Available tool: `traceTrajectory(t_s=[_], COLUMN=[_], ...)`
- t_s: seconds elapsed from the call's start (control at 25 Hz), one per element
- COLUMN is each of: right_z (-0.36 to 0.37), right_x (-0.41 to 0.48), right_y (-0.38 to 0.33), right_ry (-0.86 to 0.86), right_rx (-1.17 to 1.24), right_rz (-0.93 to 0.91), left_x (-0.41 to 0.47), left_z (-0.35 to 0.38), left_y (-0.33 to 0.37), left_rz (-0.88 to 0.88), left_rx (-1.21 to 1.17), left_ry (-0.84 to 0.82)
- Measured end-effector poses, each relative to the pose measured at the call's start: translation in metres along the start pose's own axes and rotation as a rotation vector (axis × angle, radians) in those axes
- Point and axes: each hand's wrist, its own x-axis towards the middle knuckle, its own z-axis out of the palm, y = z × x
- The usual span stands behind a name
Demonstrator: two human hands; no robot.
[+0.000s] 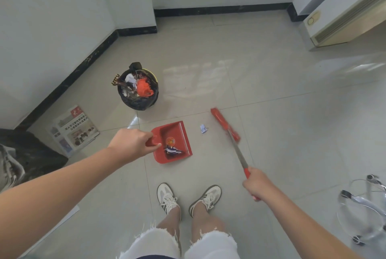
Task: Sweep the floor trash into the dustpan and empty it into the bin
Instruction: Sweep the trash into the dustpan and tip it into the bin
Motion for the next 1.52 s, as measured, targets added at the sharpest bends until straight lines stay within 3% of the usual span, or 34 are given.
traceTrajectory(t_s=[0.24, 0.48, 0.64, 0.84, 0.96, 1.28, 1.4, 1.52], right_z=[0.042, -0.001, -0.028, -0.035, -0.027, 0.046, 0.03, -0.011], right_x=[-0.049, -0.092, -0.114, -0.092, -0.056, 0.013, 0.042, 0.035], right_y=[-0.001, 0.022, 0.053, 0.083, 0.093, 0.103, 0.079, 0.095], right_ry=[-0.209, -0.28, -0.212, 0.049, 0.091, 0.081, 0.111, 0.15], right_rx=[-0.123, -0.024, -0.028, -0.525, -0.64, -0.461, -0.537, -0.423], right_rz=[-0.073, -0.072, -0.091, -0.123, -0.091, -0.049, -0.095, -0.085], left_x=[0.013, 0.012, 0.0, 0.001, 0.016, 0.03, 0.037, 0.043], left_z=[0.001, 0.001, 0.002, -0.002, 0.001, -0.001, -0.006, -0.011], left_y=[0.013, 0.01, 0.016, 0.025, 0.045, 0.056, 0.062, 0.064], left_rz=[0.013, 0.007, -0.01, -0.083, -0.086, -0.101, -0.116, -0.123], left_rx=[0.025, 0.015, 0.017, -0.082, -0.083, -0.037, -0.049, -0.039], left_ry=[0.025, 0.04, 0.021, 0.006, -0.017, 0.005, 0.002, 0.013])
